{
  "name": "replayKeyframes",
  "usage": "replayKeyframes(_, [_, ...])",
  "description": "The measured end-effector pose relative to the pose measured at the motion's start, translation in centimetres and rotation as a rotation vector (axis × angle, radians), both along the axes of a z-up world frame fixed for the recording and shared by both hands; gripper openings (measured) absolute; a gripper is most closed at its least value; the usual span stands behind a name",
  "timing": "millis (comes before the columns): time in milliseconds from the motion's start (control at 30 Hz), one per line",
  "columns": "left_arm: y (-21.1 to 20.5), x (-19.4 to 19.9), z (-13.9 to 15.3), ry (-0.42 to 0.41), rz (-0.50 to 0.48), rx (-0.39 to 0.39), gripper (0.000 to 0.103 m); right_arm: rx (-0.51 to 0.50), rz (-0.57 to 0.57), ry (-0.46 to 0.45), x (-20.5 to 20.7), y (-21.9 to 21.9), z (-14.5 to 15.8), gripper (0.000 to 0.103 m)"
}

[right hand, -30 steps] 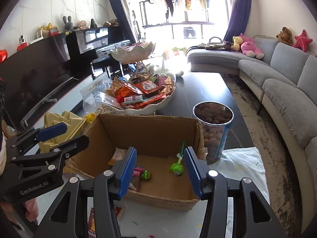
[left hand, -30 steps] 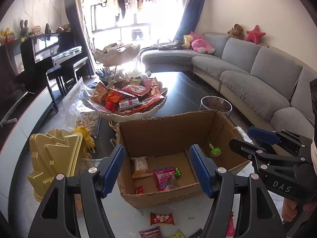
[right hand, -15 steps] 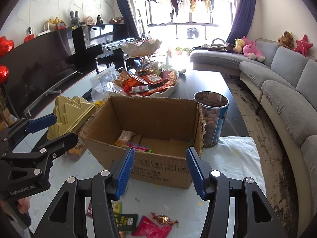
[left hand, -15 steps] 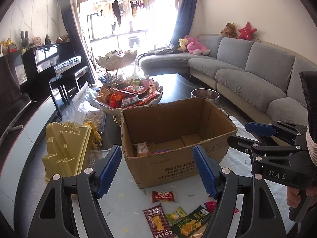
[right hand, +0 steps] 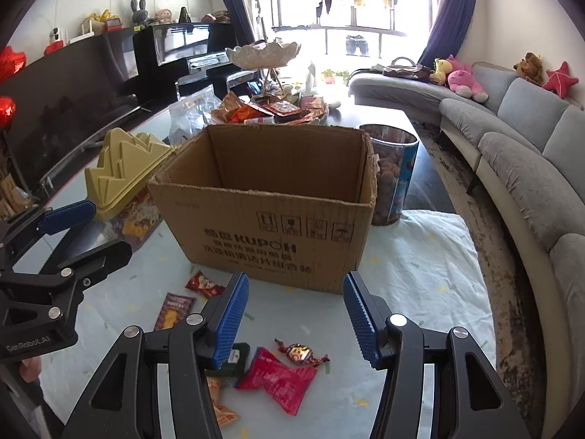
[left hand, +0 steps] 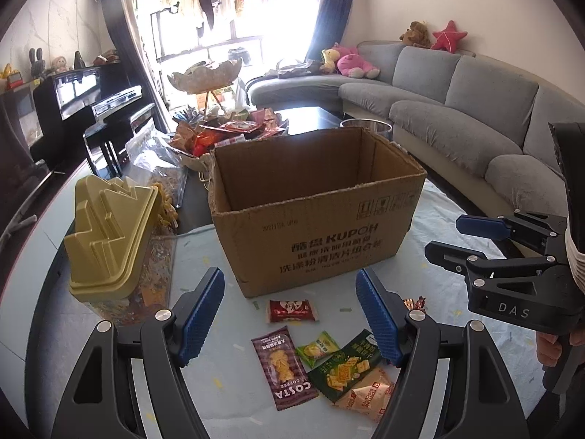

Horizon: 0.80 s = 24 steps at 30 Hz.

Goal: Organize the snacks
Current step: 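Move both open tools back toward the remaining snacks, then grasp the small green snack packet with the left tool while the right tool grasps a red wrapped candy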

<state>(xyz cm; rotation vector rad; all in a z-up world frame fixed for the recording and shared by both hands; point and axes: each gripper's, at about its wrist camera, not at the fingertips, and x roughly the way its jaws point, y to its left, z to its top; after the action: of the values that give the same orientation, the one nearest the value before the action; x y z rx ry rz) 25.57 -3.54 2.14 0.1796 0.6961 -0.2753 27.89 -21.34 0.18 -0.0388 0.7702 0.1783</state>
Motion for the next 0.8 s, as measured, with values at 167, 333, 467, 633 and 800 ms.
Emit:
replayKeyframes(167, [-0.2,-0.1,-2.2,0.056,-0.01,0.018,0.074,-0.006,-0.004,0.047,-0.5,-0.3,-1.9,0.055])
replayKeyframes(333, [-0.2,0.1,-4.1,0.1,-0.011,0.051,0.074,-0.031,-0.007,0.093,-0.6,-0.3,-3.9,0.055])
replayKeyframes(467, [-0.3,0.5,-5.8,0.138,-0.023,0.077,0.074,-0.052,-0.018,0.126,-0.3,-0.5,-5.4,0.055])
replayKeyframes(633, [-0.7,0.8,-7.9,0.189,-0.052,0.104,0.074,-0.078,-0.022,0.163,0.0,-0.4,-6.8,0.055])
replayKeyframes(800, [-1.1,1.3,-9.8,0.235,-0.083,0.135,0.072,-0.102,-0.016,0.194,0.2,-0.3,-8.2,0.055])
